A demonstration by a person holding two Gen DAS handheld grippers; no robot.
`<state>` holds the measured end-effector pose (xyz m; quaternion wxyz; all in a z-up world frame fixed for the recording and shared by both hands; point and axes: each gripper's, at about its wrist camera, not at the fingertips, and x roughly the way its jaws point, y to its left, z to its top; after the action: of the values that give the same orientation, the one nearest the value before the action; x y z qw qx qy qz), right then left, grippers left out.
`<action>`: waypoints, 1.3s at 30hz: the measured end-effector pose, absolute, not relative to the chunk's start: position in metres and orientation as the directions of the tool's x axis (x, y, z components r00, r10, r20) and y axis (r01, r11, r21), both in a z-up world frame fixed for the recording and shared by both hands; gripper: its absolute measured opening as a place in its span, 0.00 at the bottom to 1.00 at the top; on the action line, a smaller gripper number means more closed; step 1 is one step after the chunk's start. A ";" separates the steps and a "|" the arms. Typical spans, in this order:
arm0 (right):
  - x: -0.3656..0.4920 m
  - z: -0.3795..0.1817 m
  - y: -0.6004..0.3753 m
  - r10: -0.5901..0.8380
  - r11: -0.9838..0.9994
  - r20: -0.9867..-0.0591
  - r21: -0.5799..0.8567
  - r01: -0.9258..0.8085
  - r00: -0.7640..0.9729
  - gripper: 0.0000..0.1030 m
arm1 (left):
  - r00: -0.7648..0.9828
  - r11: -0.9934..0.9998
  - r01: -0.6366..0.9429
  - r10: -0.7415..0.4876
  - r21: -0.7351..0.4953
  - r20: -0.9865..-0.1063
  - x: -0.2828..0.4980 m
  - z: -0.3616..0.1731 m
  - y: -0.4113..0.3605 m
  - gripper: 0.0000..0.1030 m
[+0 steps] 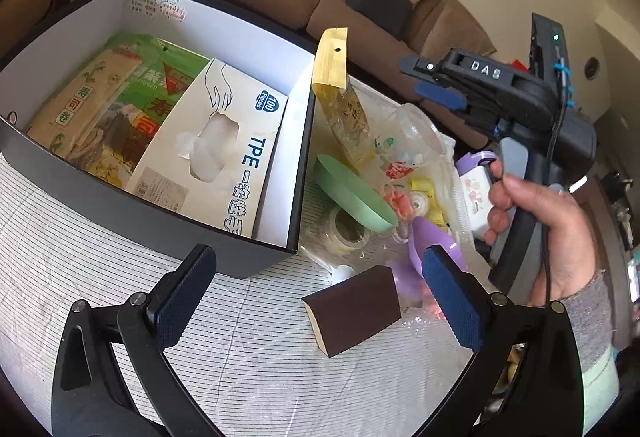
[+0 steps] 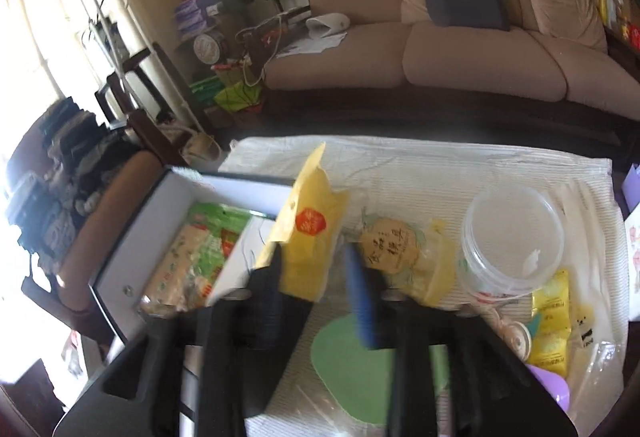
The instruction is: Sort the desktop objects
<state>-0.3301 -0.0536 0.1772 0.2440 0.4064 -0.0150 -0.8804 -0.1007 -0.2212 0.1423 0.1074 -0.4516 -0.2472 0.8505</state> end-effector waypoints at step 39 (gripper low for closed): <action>-0.342 0.101 -0.106 -0.225 -0.649 -0.714 -0.398 0.649 -0.663 0.79 | -0.691 -0.820 -0.017 0.423 -0.572 -0.586 -0.113 0.139 -0.251 1.00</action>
<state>-0.3416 -0.1064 0.1013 0.2571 0.3201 0.3308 -0.8497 -0.1132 -0.2508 0.1395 0.1250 -0.3725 -0.2725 0.8783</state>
